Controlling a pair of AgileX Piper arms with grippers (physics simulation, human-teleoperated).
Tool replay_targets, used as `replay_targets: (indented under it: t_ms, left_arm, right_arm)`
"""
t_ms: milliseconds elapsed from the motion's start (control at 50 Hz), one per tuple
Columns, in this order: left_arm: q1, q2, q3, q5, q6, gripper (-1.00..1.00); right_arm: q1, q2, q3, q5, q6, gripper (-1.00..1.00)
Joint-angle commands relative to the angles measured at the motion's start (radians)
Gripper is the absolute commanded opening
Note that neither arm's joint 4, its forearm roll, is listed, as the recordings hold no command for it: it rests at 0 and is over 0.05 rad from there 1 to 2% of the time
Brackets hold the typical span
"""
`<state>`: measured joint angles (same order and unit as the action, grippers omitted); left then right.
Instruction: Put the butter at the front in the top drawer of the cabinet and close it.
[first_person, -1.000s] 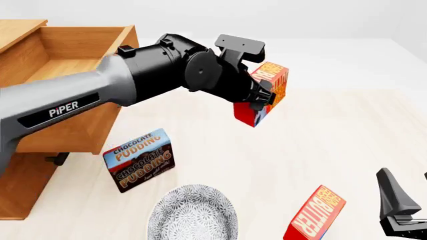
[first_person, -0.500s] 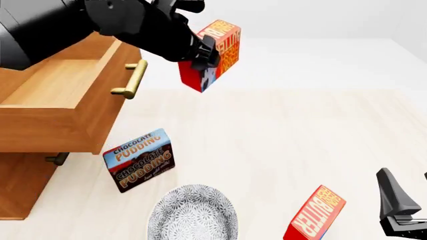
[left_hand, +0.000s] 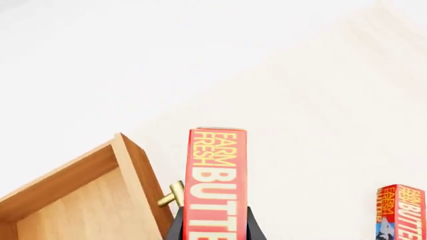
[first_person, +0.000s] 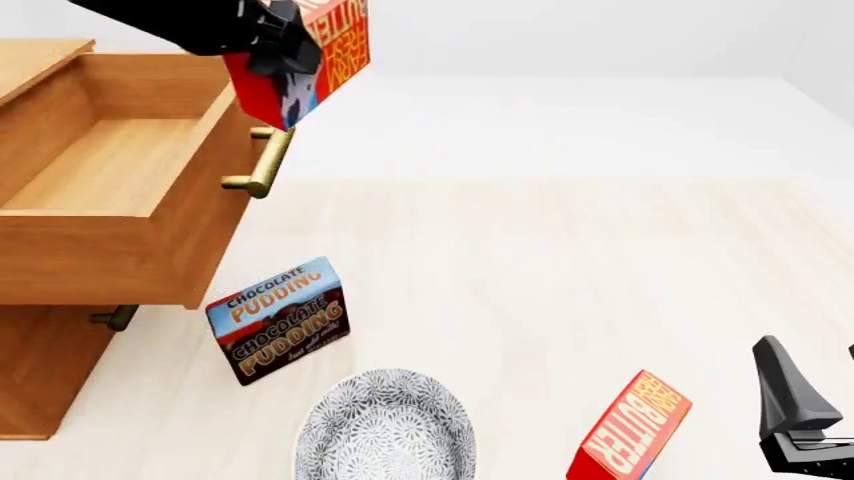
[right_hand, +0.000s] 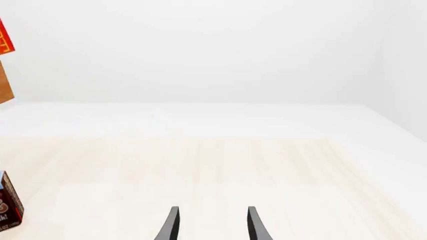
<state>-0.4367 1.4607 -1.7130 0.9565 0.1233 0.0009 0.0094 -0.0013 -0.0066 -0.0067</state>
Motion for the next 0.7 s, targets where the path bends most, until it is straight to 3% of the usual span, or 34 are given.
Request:
replay_targets:
  t_ms: [20, 480, 700]
  left_arm:
    - [0.088, -0.082, -0.007, 0.052, 0.035, -1.00]
    - [0.276, -0.218, 0.023, 0.147, 0.024, -1.00]
    - [0.323, -0.249, 0.071, 0.142, 0.006, -1.00]
  right_arm:
    - [0.000, 0.000, 0.000, 0.000, 0.000, 1.00]
    - [0.000, 0.000, 0.000, 0.000, 0.000, 1.00]
    - [0.000, 0.000, 0.000, 0.000, 0.000, 1.00]
